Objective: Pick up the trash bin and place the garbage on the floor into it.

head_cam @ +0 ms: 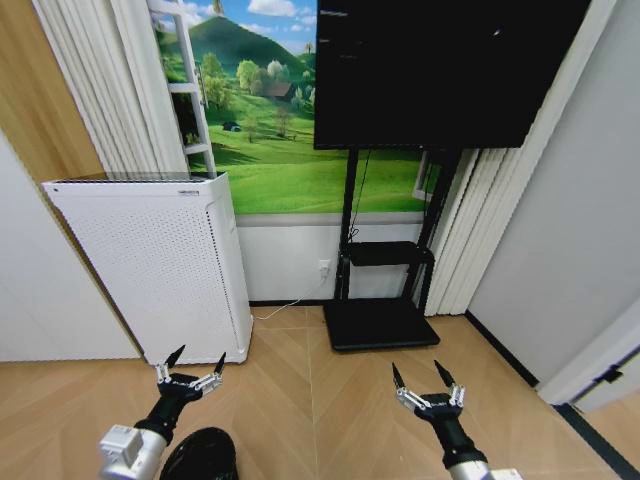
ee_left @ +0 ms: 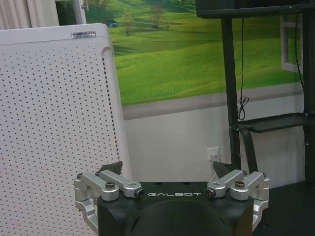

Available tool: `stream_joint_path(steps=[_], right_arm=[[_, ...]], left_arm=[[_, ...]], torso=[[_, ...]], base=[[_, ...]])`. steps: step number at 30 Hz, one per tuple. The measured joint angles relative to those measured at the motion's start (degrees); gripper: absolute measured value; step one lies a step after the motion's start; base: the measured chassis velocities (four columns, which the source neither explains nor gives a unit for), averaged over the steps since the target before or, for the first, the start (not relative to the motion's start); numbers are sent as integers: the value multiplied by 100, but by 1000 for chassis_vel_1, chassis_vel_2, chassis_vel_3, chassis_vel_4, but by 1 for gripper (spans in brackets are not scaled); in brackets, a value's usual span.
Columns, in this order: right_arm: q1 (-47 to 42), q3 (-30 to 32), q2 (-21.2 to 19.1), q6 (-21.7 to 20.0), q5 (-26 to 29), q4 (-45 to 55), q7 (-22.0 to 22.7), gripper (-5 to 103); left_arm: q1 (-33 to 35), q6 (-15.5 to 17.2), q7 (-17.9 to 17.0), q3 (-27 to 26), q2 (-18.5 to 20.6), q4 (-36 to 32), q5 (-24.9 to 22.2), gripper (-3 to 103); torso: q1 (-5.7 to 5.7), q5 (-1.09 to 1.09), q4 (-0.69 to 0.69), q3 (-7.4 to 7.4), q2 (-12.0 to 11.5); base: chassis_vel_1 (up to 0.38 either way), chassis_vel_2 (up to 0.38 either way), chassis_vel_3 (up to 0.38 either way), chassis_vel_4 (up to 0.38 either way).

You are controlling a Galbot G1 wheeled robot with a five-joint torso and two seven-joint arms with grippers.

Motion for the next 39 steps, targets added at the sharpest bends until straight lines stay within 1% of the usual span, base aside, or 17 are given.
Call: stream_joint_path(steps=[3,6,11,17,20,32,35,39], right_arm=[[0,0,0,0,0,0,0,100],[0,0,0,0,0,0,0,100],[0,0,0,0,0,0,0,100],[0,0,0,0,0,0,0,100],[0,0,0,0,0,0,0,100],[0,0,0,0,0,0,0,100],[0,0,0,0,0,0,0,100],[0,0,0,0,0,0,0,100]], left_arm=[[0,0,0,0,0,0,0,100],[0,0,0,0,0,0,0,100],[0,0,0,0,0,0,0,100],[0,0,0,0,0,0,0,100],[0,0,0,0,0,0,0,100],[0,0,0,0,0,0,0,100],[0,0,0,0,0,0,0,100],[0,0,0,0,0,-1,0,100]], torso=[[48,0,0,68,116],[61,0,0,87,148],[132,0,0,183,313],[180,0,0,244,424],[233,0,0,311,545],[344,0,0,465,808],[396,0,0,532,927],[425,0,0,563,989]], base=[[0,0,0,0],[0,0,0,0],[0,0,0,0],[0,0,0,0],[0,0,0,0],[0,0,0,0],[0,0,0,0],[0,0,0,0]])
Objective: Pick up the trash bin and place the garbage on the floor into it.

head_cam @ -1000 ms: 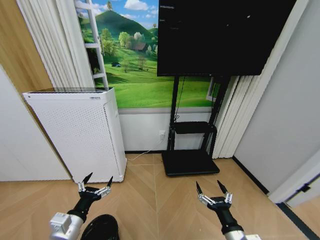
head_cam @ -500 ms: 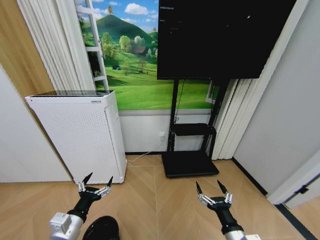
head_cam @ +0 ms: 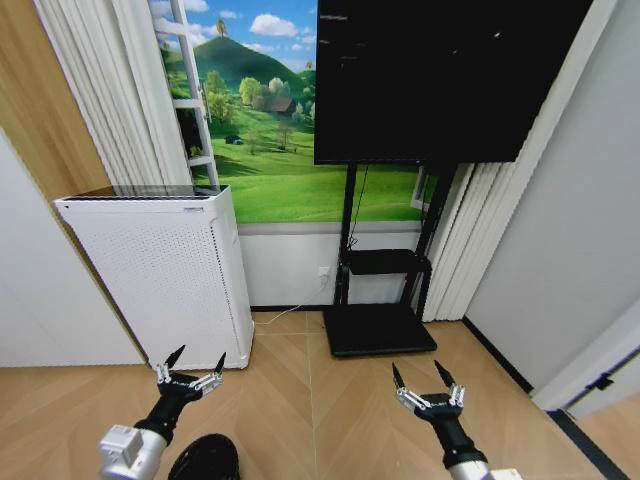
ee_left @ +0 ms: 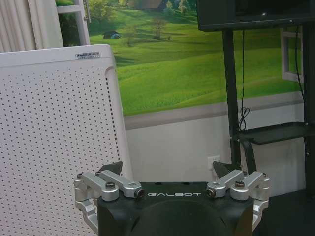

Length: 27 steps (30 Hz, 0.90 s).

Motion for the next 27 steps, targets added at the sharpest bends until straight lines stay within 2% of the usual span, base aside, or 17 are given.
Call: stream_joint_path(steps=[9,17,27], right_arm=[[0,0,0,0,0,0,0,100],[0,0,0,0,0,0,0,100],[1,0,0,0,0,0,0,100]], left_arm=[[0,0,0,0,0,0,0,100],[0,0,0,0,0,0,0,100],[-1,0,0,0,0,0,0,100]], torso=[[98,0,0,130,224],[104,0,0,139,238],[91,-3,0,122,209]], base=[[0,0,0,0],[37,-39,-43,32],[172,-163,-171,178]])
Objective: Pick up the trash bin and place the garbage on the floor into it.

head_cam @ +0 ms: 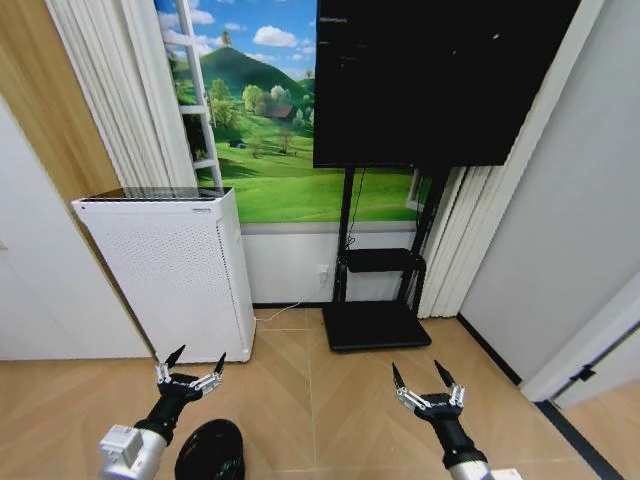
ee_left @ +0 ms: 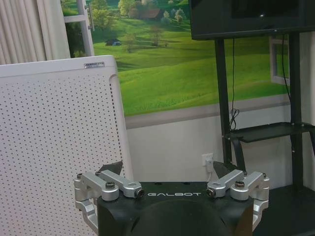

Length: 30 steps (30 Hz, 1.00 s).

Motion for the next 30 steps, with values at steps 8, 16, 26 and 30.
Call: stream_joint_path(steps=[8,16,26,30], right_arm=[[0,1,0,0,0,0,0,100],[-1,-1,1,0,0,0,0,100],[-1,1,1,0,0,-1,0,100],[0,-1,0,0,0,-1,0,100]], left_arm=[[0,-1,0,0,0,0,0,100],[0,-1,0,-1,0,-1,0,100],[0,0,1,1,0,-1,0,100],[0,0,0,-1,0,-1,0,100]], torso=[[-6,1,0,-8,-14],[-12,0,-1,-15,-23],[-15,-3,0,-19,-32],[-17,4,0,-21,-34]], base=[[263,-268,-284,269],[362,-353,-345,353],[358,-352,-353,365],[369,-356,-337,346]])
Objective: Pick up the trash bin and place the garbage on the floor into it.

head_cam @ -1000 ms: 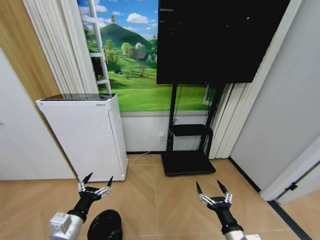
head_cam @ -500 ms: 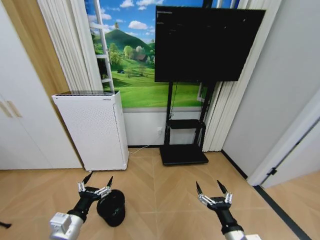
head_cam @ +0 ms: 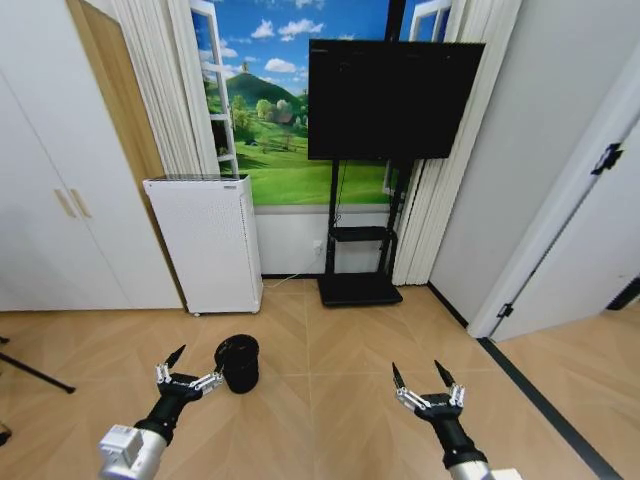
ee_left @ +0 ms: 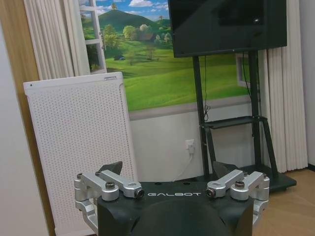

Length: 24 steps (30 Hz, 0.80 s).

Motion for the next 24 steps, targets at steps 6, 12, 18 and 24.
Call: stream_joint_path(steps=[6,12,18,24], right_arm=[[0,1,0,0,0,0,0,100],[0,1,0,0,0,0,0,100],[-2,0,0,0,0,0,0,100],[0,1,0,0,0,0,0,100]], left_arm=[[0,1,1,1,0,1,0,100],[0,1,1,2,0,2,0,100],[1,1,1,1,0,1,0,100],[-1,1,1,2,0,1,0,100]], torso=[[0,-7,0,-1,-3],[-1,-7,0,-2,-5],[-5,-2,1,-5,-5],[-3,0,-1,-3,-9]], base=[[349,-351,-352,365],[361,-342,-356,345],[216,-205,-286,242],[-18,-32,-39,18]])
